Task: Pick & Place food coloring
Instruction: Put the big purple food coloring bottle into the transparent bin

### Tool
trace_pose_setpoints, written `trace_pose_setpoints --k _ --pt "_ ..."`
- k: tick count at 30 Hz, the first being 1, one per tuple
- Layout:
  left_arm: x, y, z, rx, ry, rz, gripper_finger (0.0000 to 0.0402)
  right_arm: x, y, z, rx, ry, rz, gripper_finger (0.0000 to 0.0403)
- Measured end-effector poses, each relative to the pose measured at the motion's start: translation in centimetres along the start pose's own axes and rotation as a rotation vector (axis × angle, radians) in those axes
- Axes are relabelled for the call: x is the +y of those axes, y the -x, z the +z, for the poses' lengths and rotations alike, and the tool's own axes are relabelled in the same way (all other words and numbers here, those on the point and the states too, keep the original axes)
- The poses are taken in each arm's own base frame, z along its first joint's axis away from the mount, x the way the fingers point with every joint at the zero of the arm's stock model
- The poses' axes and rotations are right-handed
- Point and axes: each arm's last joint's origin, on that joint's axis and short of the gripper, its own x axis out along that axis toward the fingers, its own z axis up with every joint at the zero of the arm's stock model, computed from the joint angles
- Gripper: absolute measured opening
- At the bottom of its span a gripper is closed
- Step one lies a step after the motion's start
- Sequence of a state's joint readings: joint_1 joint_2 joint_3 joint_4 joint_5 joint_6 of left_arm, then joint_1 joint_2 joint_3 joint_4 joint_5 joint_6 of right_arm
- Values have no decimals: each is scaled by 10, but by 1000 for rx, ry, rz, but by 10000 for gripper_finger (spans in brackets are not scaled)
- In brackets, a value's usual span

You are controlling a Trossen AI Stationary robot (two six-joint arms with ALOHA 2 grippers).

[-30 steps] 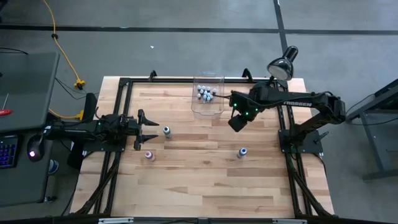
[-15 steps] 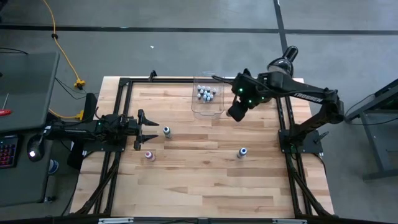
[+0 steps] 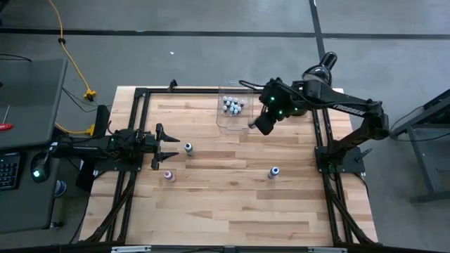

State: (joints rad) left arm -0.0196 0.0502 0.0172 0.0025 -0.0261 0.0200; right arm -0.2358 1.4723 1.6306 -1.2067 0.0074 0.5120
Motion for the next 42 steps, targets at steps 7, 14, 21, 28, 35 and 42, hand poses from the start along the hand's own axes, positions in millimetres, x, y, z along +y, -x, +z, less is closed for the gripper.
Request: trace_pose_setpoints --k 7,14,21,28,35,42 --pt "0 0 0 0 0 0 239 3 -5 17 -115 13 68 111" --pt "0 0 0 0 0 0 239 -3 -32 39 -117 15 55 111" --pt "0 0 0 0 0 0 239 -1 -49 79 -78 82 -1 111" --pt "0 0 0 0 0 0 239 -1 -73 108 55 254 -124 111" --pt "0 0 0 0 0 0 239 -1 -110 122 107 416 -165 111" --pt "0 0 0 0 0 0 239 -2 -150 122 184 471 -145 111"
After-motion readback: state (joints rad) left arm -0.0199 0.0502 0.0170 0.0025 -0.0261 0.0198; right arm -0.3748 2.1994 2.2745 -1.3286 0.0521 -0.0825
